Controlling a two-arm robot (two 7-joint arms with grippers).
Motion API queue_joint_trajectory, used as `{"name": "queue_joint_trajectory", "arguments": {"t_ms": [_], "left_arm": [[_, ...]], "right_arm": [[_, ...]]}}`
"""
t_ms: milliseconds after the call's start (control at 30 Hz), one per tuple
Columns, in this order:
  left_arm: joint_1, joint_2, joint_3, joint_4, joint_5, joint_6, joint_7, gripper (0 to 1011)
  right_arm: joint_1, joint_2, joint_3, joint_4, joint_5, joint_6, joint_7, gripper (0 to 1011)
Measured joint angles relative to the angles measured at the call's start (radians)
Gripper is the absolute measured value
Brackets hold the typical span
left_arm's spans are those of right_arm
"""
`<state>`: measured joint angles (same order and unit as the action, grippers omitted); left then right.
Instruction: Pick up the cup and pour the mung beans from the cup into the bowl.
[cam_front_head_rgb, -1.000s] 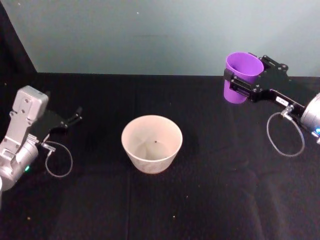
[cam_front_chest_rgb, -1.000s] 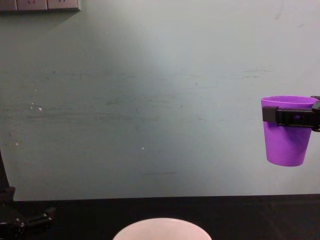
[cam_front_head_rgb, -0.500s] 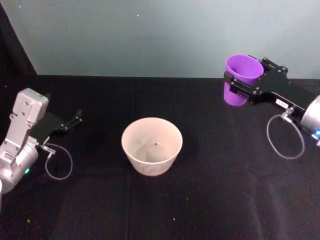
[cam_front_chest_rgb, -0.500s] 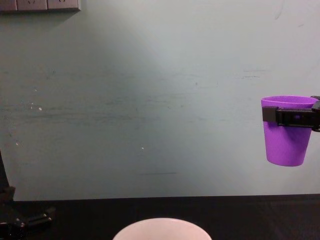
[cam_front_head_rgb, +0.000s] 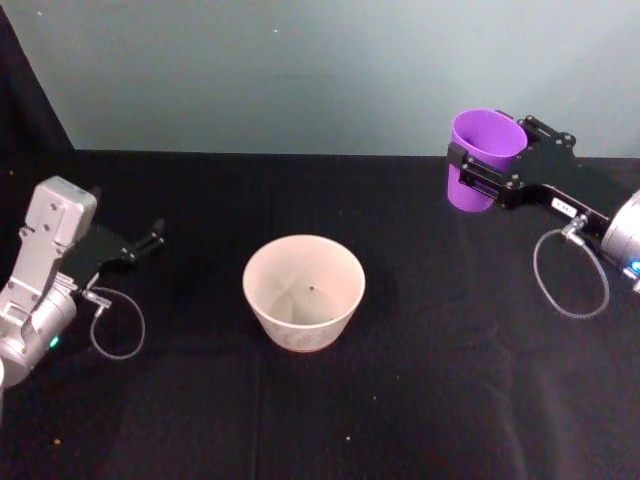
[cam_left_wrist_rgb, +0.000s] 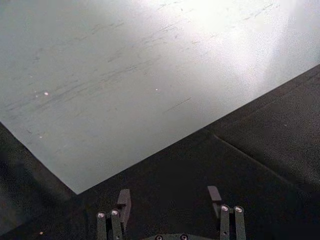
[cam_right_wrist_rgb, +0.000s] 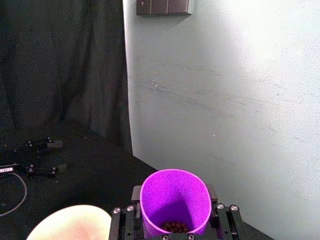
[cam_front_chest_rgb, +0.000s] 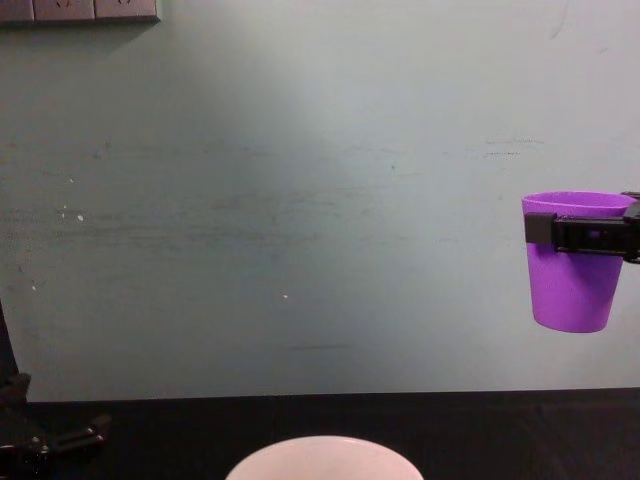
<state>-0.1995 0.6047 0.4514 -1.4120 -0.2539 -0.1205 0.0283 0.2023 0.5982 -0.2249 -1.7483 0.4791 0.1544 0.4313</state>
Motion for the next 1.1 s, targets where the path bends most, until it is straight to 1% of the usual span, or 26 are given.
{"name": "queue_joint_trajectory", "arguments": {"t_ms": [1100], "left_arm": [[0.000, 0.000, 0.000, 0.000, 0.000, 0.000, 0.000, 1000]], "right_arm": [[0.000, 0.000, 0.000, 0.000, 0.000, 0.000, 0.000, 743]]}}
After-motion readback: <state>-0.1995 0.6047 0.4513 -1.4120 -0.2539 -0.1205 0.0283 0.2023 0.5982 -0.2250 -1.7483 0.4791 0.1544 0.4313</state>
